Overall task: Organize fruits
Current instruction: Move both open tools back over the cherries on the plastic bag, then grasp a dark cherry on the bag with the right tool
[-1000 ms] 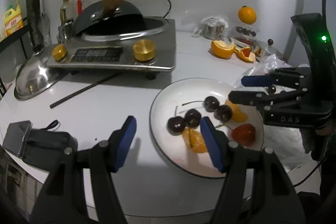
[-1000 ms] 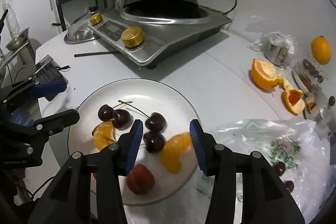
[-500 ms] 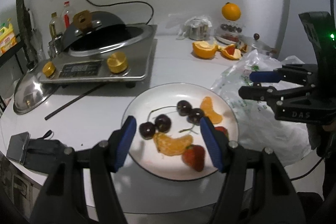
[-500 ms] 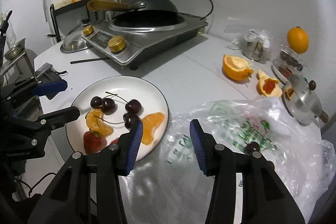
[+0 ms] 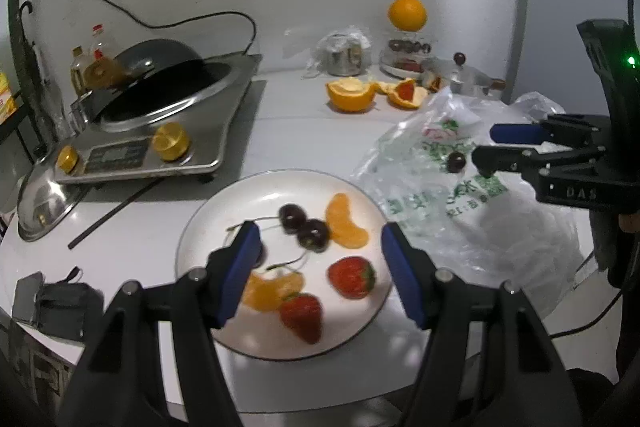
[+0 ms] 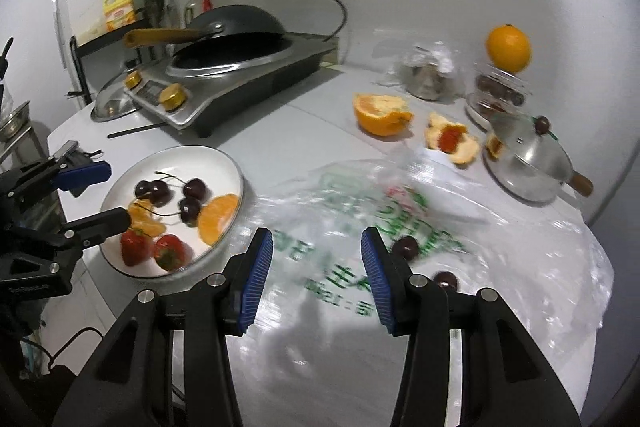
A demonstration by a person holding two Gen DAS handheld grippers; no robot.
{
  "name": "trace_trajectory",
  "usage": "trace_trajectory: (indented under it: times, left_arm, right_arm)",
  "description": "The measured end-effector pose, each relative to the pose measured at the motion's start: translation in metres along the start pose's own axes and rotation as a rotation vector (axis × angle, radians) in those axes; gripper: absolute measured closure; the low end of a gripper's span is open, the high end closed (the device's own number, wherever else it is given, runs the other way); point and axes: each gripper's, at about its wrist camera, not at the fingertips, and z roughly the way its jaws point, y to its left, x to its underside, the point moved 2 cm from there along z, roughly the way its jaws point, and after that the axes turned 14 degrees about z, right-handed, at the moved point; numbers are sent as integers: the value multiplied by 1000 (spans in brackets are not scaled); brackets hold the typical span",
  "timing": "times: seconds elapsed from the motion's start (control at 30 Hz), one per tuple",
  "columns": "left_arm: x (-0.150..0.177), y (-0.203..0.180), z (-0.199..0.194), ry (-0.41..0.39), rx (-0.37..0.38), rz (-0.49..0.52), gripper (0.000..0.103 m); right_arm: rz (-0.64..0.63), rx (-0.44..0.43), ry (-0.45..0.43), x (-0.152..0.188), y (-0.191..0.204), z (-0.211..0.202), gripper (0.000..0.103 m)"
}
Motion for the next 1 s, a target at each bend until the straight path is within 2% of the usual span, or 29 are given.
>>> trace_trajectory:
  times: [0.5,1.0]
  left_arm:
    - [-26,-49,17,10,49,70,38]
    - [-54,-87,53,31,94,134,38]
  right_arm:
    - [85,43,-8,14,-67,-17,54]
    - [120,24,34,15,-106,8,54]
